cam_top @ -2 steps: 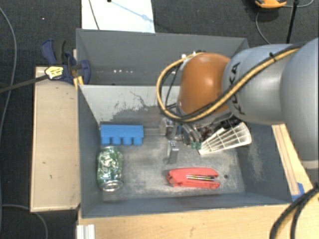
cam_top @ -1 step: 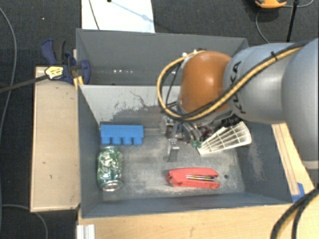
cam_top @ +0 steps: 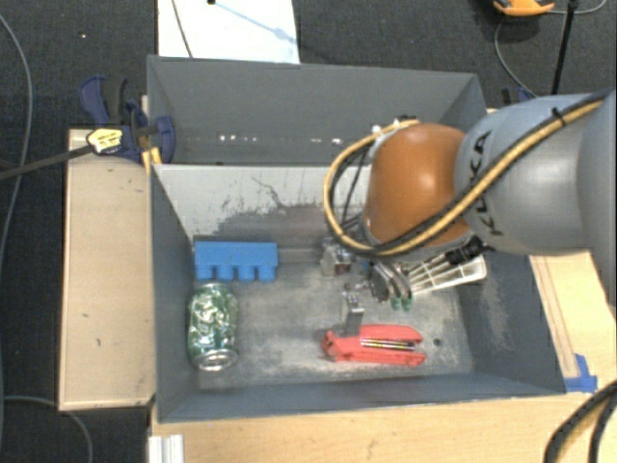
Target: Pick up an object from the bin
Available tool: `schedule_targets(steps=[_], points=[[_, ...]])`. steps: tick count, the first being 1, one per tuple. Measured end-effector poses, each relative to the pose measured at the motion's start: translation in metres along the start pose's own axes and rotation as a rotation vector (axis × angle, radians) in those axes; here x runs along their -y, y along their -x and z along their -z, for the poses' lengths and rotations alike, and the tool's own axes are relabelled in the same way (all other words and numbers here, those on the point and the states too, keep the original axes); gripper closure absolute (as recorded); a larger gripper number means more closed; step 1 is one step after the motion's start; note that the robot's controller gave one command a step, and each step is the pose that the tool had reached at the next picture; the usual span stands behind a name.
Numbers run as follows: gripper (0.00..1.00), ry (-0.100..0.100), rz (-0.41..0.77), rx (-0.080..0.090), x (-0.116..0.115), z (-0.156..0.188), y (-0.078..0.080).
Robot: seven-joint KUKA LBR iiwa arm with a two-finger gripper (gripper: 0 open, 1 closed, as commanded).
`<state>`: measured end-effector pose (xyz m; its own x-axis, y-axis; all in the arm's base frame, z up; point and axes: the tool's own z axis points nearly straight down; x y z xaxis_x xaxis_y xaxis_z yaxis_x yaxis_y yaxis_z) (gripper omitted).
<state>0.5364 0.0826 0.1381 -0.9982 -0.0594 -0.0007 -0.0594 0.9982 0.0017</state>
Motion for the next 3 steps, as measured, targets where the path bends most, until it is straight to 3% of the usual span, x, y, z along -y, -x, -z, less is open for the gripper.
schedule_targets(steps=[1,3], points=[[0.00,0.001,-0.018,-0.001,0.043,0.013,-0.025],[0.00,0.001,0.183,0.004,0.065,-0.050,-0.052]])
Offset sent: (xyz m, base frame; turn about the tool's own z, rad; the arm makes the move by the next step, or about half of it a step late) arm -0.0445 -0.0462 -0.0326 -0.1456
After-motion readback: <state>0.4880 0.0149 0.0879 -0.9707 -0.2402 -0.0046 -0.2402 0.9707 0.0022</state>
